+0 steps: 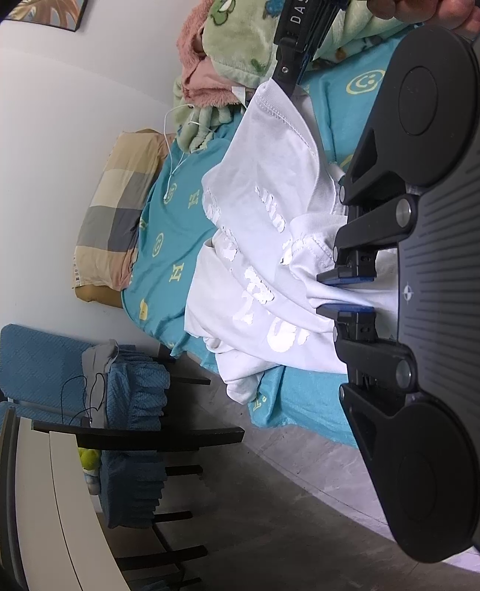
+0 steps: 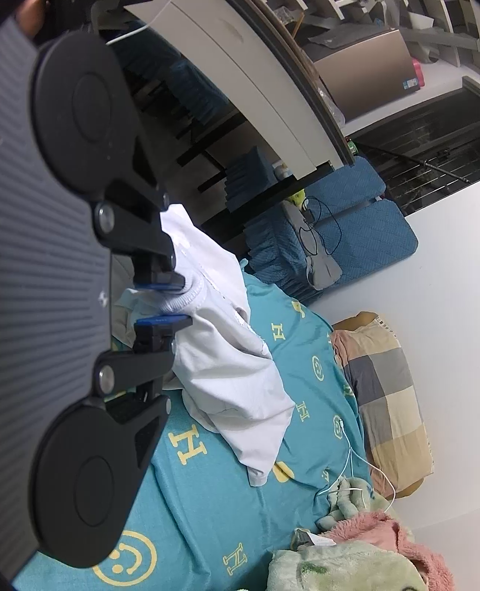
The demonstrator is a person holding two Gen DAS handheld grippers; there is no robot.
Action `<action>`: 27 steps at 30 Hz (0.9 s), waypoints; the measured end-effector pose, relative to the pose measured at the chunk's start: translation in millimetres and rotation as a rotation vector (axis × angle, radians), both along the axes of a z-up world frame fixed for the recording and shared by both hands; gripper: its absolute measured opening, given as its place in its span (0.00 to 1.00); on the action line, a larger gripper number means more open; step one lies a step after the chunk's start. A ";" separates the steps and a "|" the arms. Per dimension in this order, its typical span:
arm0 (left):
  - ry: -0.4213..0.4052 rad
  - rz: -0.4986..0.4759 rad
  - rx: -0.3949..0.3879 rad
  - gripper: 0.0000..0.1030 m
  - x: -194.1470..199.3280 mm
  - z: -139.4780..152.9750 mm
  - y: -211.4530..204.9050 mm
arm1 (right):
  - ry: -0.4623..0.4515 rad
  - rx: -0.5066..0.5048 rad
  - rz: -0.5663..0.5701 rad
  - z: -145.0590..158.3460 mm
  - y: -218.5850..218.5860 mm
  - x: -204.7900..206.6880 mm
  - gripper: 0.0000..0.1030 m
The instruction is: Fold clothes
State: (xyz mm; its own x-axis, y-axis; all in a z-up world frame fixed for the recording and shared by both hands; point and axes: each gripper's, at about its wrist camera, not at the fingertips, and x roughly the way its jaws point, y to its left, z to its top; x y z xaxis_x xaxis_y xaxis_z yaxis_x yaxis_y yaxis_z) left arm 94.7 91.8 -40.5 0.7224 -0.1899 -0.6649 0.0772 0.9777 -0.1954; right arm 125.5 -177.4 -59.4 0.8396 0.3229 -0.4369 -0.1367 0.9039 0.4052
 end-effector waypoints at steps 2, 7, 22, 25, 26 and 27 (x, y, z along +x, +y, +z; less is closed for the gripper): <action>-0.019 -0.004 -0.005 0.22 -2.6 4.1 0.2 | -0.001 -0.004 0.004 -0.1 1.2 0.7 0.17; -0.097 -0.027 -0.035 0.53 -13.8 19.3 0.7 | -0.007 -0.002 0.014 1.3 3.3 1.1 0.17; -0.243 -0.282 0.138 0.73 -30.9 -1.3 -72.3 | -0.007 0.117 0.028 10.0 -12.6 1.7 0.16; -0.309 -0.338 0.240 0.80 -46.6 -6.7 -91.3 | -0.004 0.143 0.024 10.3 -16.7 2.2 0.16; -0.322 -0.352 0.280 0.80 -50.0 -10.0 -98.4 | -0.004 0.148 0.023 10.7 -17.6 2.2 0.16; -0.317 -0.351 0.318 0.80 -50.6 -15.9 -104.8 | -0.005 0.154 0.022 11.2 -18.7 1.9 0.16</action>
State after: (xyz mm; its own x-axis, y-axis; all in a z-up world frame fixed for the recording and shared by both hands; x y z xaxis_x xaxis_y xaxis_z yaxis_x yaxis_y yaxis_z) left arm 44.1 -13.1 -56.4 0.8257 -0.2800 -0.4897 0.4146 0.8899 0.1902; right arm 127.5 -196.1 -48.2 0.8333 0.4045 -0.3769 -0.1584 0.8278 0.5381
